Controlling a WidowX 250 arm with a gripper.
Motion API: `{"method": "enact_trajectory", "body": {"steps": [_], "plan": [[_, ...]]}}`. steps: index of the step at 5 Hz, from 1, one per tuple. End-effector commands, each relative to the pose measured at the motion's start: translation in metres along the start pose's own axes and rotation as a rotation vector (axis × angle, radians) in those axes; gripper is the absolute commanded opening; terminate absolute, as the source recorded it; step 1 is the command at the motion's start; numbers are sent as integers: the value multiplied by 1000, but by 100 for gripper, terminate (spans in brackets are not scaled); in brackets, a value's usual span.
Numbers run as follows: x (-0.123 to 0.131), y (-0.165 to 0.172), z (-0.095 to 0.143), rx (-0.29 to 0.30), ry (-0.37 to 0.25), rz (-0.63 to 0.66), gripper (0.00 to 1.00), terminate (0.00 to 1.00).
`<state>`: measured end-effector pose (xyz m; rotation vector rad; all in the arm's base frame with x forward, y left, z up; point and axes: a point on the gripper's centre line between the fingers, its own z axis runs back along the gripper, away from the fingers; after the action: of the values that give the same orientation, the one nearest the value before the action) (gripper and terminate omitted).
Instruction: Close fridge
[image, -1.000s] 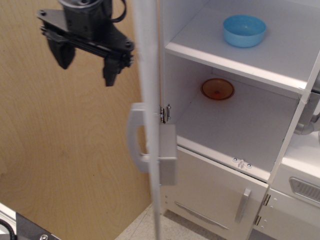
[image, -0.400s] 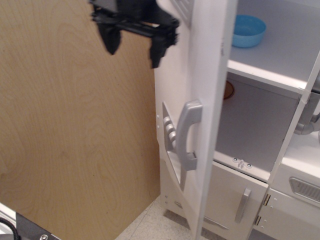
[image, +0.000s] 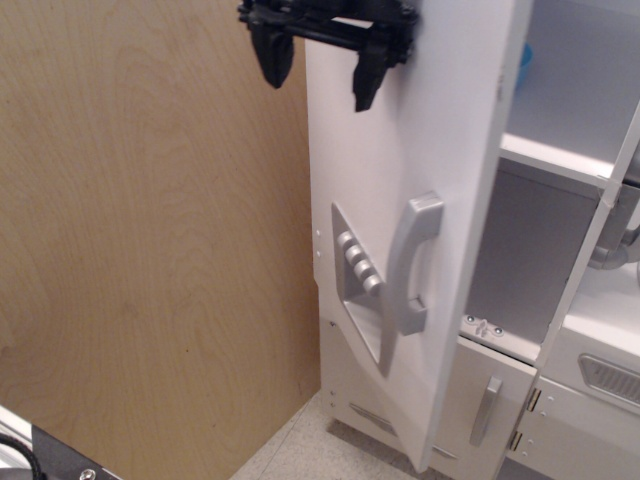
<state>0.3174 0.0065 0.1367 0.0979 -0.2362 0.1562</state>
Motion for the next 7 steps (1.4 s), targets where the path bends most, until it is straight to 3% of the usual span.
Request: {"method": "enact_trajectory", "body": {"steps": [1, 2, 3, 5, 7], "plan": [[23, -15, 7, -21, -11, 25, 100, 0], [33, -22, -1, -41, 44, 33, 100, 0], [38, -29, -2, -54, 39, 32, 100, 0], [53, -43, -5, -110, -50, 11, 100, 0], [72, -51, -4, -128, -50, 55, 100, 0]]}}
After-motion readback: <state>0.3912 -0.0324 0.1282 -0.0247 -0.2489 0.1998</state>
